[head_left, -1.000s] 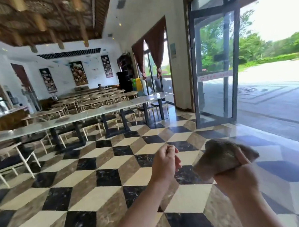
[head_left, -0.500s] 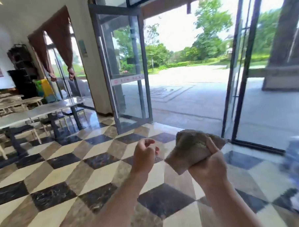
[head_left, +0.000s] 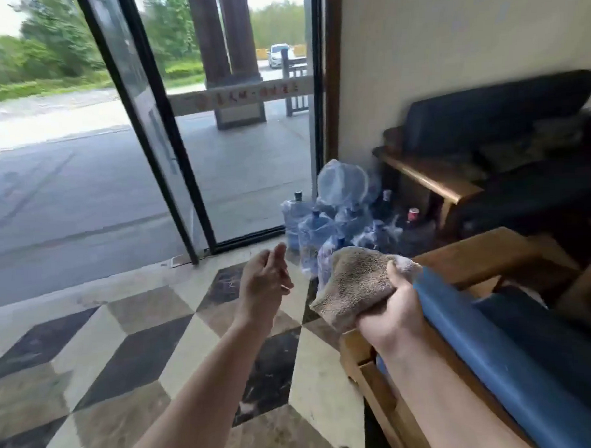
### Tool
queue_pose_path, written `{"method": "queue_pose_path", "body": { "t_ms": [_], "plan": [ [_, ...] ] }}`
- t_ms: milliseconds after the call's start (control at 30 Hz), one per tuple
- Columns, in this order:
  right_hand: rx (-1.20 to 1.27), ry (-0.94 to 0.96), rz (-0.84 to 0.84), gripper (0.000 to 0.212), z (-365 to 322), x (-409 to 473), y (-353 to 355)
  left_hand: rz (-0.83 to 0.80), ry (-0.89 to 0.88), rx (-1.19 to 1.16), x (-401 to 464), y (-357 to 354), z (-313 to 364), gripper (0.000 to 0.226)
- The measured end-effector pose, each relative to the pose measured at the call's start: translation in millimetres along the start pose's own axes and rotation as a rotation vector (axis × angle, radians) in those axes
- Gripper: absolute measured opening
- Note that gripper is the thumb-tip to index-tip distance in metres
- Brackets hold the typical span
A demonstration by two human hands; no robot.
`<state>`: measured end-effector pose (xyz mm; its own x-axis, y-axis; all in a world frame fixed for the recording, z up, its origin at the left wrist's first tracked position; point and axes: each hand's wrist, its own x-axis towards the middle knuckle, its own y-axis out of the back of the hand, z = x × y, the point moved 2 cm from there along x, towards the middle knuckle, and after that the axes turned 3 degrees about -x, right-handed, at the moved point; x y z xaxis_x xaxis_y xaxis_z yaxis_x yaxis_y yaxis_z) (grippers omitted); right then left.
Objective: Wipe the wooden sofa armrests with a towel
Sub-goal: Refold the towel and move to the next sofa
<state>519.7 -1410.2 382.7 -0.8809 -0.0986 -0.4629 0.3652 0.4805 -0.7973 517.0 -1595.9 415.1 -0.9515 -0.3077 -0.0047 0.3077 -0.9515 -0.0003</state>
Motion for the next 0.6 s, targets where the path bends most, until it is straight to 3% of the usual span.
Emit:
{"method": "queue_pose_path", "body": {
  "t_ms": [267,467,600],
  "plan": [
    [0.094,0.184,0.246,0.042,-111.3,174.2,33.6,-0.339,0.067,0.118,190.2,-164.5,-32.1,0.045],
    [0.191,0.272,0.341,0.031,-163.5,285.1,11.9,-0.461,0.199,0.236,310.7,-235.5,-55.9,0.041],
    [0.266,0.354,0.488,0.047,-181.8,356.3,6.4,-0.621,0.264,0.301,394.7,-279.8,-87.6,0.032]
  ]
}}
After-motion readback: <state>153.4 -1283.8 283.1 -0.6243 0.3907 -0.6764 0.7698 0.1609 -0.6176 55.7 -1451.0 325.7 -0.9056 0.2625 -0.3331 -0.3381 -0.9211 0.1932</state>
